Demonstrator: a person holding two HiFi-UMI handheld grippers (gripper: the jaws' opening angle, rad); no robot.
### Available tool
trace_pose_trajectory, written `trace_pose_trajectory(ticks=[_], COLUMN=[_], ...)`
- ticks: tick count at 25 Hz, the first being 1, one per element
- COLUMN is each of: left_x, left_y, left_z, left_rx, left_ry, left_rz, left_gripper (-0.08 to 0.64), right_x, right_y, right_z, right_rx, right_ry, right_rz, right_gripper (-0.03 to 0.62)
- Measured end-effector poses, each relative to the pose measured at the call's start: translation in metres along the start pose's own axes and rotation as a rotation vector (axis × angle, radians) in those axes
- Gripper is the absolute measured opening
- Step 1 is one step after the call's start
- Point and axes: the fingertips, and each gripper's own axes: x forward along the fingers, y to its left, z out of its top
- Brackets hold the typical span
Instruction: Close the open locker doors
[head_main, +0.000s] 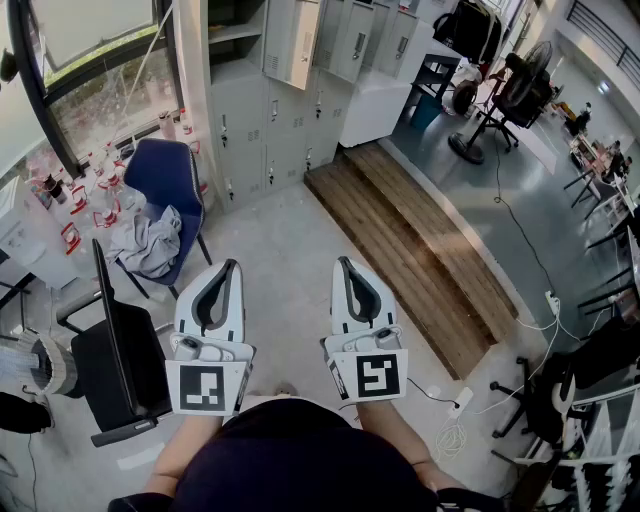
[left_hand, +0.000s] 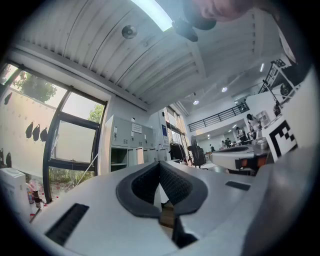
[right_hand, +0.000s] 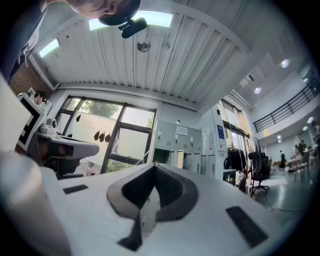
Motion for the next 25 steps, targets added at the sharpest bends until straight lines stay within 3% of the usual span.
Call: trace_pose_trajectory(ticks=[11,25], left_x=[0.029,0.128], left_y=[-0.005,0.037], left_z=[-0.008,-0.048], left_rx=[0.015,-0.014], left_ry=[0.02,0.045], left_rz=[0.008,-0.001], left_gripper=[0.003,0.003], right_x=[0.024,0.125], right_y=[-0.033,-0.055], right_z=[-0.018,-0.051], right_rx=[0.046,0.098], right_ry=[0.005,0.022], right_rz=[-0.006,0.035], right_gripper=[0.002,0.1])
